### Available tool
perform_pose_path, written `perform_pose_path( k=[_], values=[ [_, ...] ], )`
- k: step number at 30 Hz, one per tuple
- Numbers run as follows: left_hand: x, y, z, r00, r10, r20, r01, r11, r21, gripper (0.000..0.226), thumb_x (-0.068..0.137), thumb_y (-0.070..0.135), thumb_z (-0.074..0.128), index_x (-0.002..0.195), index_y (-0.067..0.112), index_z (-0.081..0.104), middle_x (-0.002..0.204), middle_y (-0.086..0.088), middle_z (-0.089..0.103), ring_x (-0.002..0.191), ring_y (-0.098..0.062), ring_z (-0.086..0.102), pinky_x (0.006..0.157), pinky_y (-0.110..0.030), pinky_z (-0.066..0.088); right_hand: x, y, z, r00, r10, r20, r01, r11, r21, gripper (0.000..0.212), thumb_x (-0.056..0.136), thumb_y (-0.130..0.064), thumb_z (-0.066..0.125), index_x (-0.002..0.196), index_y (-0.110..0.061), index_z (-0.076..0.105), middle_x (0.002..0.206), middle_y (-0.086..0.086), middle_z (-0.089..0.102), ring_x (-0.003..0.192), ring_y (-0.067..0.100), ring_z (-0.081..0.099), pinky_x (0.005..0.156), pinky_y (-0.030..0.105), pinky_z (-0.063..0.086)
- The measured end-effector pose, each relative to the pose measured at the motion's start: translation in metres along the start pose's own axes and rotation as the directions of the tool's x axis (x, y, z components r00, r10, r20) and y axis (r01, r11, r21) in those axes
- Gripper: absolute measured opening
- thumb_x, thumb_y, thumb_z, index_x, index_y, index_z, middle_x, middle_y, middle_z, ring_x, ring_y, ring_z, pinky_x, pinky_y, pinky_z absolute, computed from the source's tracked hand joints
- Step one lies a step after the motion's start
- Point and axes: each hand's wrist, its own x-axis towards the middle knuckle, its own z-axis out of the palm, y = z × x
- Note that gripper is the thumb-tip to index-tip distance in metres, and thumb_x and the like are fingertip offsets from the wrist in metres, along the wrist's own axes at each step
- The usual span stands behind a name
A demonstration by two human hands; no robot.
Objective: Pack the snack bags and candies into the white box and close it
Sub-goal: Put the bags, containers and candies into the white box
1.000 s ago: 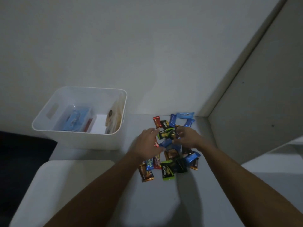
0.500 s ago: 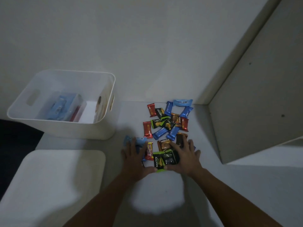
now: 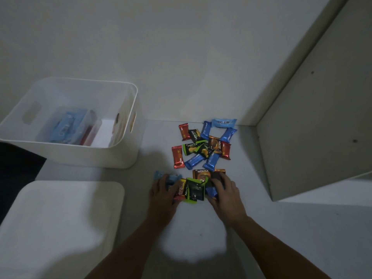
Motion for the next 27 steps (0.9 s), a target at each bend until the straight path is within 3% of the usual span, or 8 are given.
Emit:
perform_pose_path(
  k=[3,6,10,14,17,21,24,27],
  values=[
    [0.001,0.001,0.002,0.999,-0.016,-0.034,0.016,1.0,-0.003,0.057,0.074,0.026,0.072,0.127,0.025,0.05,0.133,-0.02,0.046,0.119,-0.042,0.036,0.093,-0.057,0.045,-0.001,-0.003,-0.002,1.0,0.0,-0.012,0.001,0.999,0.042,0.051,0.083,-0.032,0.071,0.128,-0.019,0.052,0.141,0.009,0.042,0.118,0.026,0.047,0.097,0.035,0.047],
    [0.005,-0.001,-0.001,0.999,0.015,-0.03,-0.015,1.0,0.005,0.047,0.079,0.026,0.063,0.124,0.024,0.051,0.125,-0.021,0.054,0.111,-0.039,0.041,0.091,-0.055,0.048,-0.001,0.0,-0.004,1.0,-0.028,-0.005,0.028,0.999,0.036,0.048,0.082,-0.025,0.072,0.125,-0.018,0.053,0.138,0.008,0.044,0.117,0.025,0.048,0.094,0.031,0.048],
    [0.008,-0.003,-0.004,0.999,-0.003,0.032,0.003,1.0,-0.004,0.072,0.061,0.017,0.083,0.124,0.027,0.05,0.115,-0.017,0.06,0.104,-0.033,0.044,0.086,-0.046,0.047,0.002,0.004,-0.009,0.999,-0.032,-0.018,0.033,0.997,0.074,0.038,0.086,-0.026,0.068,0.121,-0.019,0.055,0.133,0.006,0.048,0.112,0.022,0.051,0.088,0.028,0.049],
    [0.005,0.003,-0.003,0.999,-0.013,-0.035,0.014,1.0,0.014,0.06,0.064,0.012,0.081,0.12,0.021,0.06,0.106,-0.016,0.063,0.1,-0.035,0.053,0.089,-0.044,0.039,0.0,0.003,-0.016,0.999,0.034,-0.019,-0.03,0.983,0.181,0.042,0.086,-0.023,0.066,0.126,-0.019,0.053,0.132,0.003,0.048,0.114,0.02,0.049,0.091,0.028,0.046],
    [0.008,0.001,-0.006,0.999,0.027,-0.038,-0.026,1.0,0.008,0.062,0.066,0.012,0.081,0.124,0.017,0.06,0.101,-0.016,0.064,0.089,-0.032,0.059,0.072,-0.041,0.052,-0.004,0.003,-0.024,0.996,0.083,-0.032,-0.072,0.962,0.262,0.043,0.086,-0.016,0.066,0.127,-0.016,0.055,0.126,0.006,0.051,0.11,0.021,0.051,0.086,0.023,0.039],
    [0.011,-0.003,-0.015,0.997,0.083,-0.003,-0.083,0.996,-0.028,0.072,0.063,0.015,0.084,0.128,0.019,0.053,0.092,-0.011,0.062,0.08,-0.025,0.059,0.05,-0.03,0.053,-0.004,0.0,-0.035,0.993,0.112,-0.05,-0.091,0.948,0.304,0.037,0.09,-0.009,0.06,0.127,-0.013,0.055,0.124,0.009,0.051,0.107,0.023,0.052,0.084,0.023,0.035],
    [0.013,-0.002,-0.024,0.996,0.086,0.025,-0.084,0.993,-0.086,0.08,0.058,0.013,0.086,0.127,0.019,0.046,0.092,-0.011,0.062,0.077,-0.024,0.063,0.049,-0.026,0.054,0.001,-0.006,-0.044,0.992,0.101,-0.075,-0.07,0.94,0.334,0.036,0.09,-0.008,0.059,0.125,-0.013,0.055,0.124,0.008,0.052,0.102,0.015,0.05,0.084,0.022,0.035],
    [0.024,0.001,-0.038,0.998,0.064,-0.011,-0.065,0.992,-0.109,0.072,0.063,0.018,0.086,0.124,0.02,0.047,0.092,-0.012,0.063,0.074,-0.022,0.065,0.051,-0.025,0.055,0.01,-0.02,-0.06,0.992,0.07,-0.108,-0.027,0.933,0.36,0.035,0.09,-0.008,0.06,0.124,-0.015,0.055,0.122,0.005,0.052,0.099,0.009,0.046,0.081,0.019,0.036]
  ],
)
